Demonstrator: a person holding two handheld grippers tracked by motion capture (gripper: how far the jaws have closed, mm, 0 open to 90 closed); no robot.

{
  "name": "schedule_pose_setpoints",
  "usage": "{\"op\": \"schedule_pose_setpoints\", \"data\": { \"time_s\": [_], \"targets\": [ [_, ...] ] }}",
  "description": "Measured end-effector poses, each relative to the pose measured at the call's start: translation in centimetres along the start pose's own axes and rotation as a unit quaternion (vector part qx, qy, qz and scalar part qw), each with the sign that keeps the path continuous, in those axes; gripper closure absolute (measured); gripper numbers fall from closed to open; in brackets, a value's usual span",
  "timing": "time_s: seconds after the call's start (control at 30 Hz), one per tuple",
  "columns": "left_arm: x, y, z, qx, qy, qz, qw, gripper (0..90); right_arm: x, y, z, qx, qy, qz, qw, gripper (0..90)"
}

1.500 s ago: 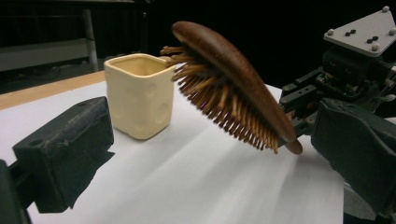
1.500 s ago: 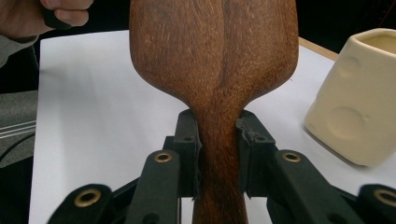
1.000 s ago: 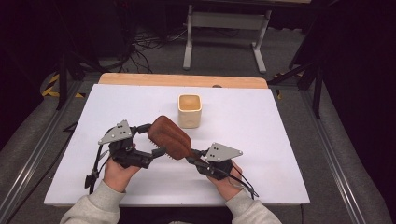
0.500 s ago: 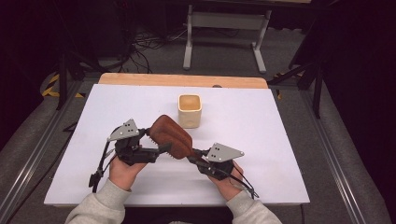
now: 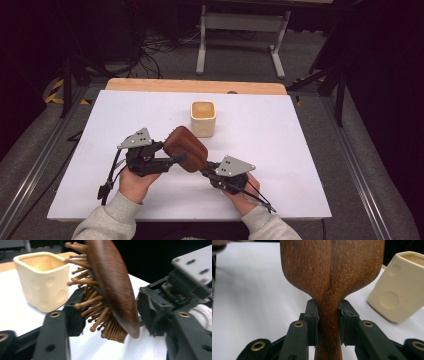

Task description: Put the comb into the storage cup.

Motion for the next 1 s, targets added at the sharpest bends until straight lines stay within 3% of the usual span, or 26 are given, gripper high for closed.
{"op": "schedule_pose_setpoints", "data": {
  "time_s": [0.07,0.13,0.23,0.33,0.43,0.63,0.77,1.0],
  "targets": [
    [-0.2,0.2,-0.1,0.0,-0.004,0.014,0.9999,48.2,0.0,-0.1,0.1,0.002,-0.003,-0.005,1.0,71.8],
    [-0.4,0.3,-0.2,-0.003,-0.009,0.011,0.9999,49.9,0.0,-0.1,0.0,0.002,-0.002,-0.005,1.0,71.7],
    [-0.2,0.4,-0.5,-0.014,-0.037,-0.013,0.9991,52.7,0.1,0.0,0.0,-0.001,-0.001,-0.014,0.9999,71.5],
    [-0.3,0.5,-0.6,-0.019,-0.055,-0.021,0.9981,55.6,0.2,0.0,0.0,0.0,0.003,-0.016,0.9999,71.4],
    [-0.4,0.8,-0.7,-0.023,-0.055,-0.007,0.9982,57.2,0.2,0.0,0.0,-0.002,0.006,-0.017,0.9998,71.2],
    [-0.2,1.2,-1.0,-0.031,-0.045,-0.011,0.9985,57.7,0.2,0.5,-0.3,-0.015,0.018,-0.013,0.9996,69.3],
    [0.1,1.9,-1.3,-0.023,-0.026,0.007,0.9994,57.9,0.0,0.8,-0.5,-0.026,0.026,-0.007,0.9993,61.3],
    [0.8,4.0,-2.1,-0.025,-0.014,0.028,0.9992,57.6,-0.5,1.5,-1.6,-0.054,0.042,0.02,0.9974,32.5]
  ]
}}
Point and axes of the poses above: each handheld gripper's, and its own axes: z roughly forward along the jaws, y roughly out of its top, x roughly to its left, the point moved 8 cm from there along z, roughly forward along the jaws, and after that the axes turned 15 degrees about z, right-handed, at the moved point
